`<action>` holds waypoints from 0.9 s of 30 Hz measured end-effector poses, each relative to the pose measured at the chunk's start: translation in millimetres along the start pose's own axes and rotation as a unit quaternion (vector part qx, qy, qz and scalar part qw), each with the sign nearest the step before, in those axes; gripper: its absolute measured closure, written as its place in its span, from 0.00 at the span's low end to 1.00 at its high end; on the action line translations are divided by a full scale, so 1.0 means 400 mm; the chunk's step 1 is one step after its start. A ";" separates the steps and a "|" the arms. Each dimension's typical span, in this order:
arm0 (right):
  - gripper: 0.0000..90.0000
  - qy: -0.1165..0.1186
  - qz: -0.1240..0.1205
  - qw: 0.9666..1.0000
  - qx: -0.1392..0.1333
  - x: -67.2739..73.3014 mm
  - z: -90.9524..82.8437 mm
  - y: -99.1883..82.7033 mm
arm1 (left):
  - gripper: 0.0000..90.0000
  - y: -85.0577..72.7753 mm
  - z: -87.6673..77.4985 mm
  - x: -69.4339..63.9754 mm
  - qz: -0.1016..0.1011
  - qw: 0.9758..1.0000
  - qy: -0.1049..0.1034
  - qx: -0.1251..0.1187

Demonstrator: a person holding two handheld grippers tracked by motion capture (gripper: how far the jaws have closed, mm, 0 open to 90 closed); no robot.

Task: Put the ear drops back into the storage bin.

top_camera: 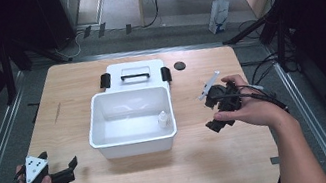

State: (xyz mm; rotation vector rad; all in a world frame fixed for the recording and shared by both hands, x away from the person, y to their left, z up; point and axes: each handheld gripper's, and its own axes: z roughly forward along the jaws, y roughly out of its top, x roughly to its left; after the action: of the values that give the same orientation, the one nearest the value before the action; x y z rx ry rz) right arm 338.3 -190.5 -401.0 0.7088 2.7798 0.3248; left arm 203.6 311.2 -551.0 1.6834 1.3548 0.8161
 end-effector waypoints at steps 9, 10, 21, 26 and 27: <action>0.00 -0.001 0.038 0.999 -0.006 -0.003 0.036 -0.113 | 0.00 0.000 0.000 0.001 -0.001 1.000 0.001 0.000; 0.00 -0.006 0.049 0.999 -0.010 -0.004 0.045 -0.138 | 0.00 0.000 -0.001 0.001 -0.001 1.000 0.002 0.000; 0.00 -0.042 0.080 0.994 -0.059 0.018 0.100 -0.274 | 0.00 -0.001 -0.001 -0.001 0.003 1.000 0.004 -0.002; 0.00 -0.055 0.111 0.988 -0.089 0.033 0.128 -0.334 | 0.00 0.000 0.000 -0.003 0.005 1.000 0.006 -0.002; 0.00 -0.055 0.120 0.986 -0.100 0.036 0.133 -0.346 | 0.00 0.000 0.000 -0.004 0.006 1.000 0.006 -0.002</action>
State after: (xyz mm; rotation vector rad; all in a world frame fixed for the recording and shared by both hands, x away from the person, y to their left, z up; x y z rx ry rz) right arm 281.5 -294.0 -492.1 0.9792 2.5168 0.5823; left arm 203.3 309.8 -551.1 1.6870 1.3514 0.8353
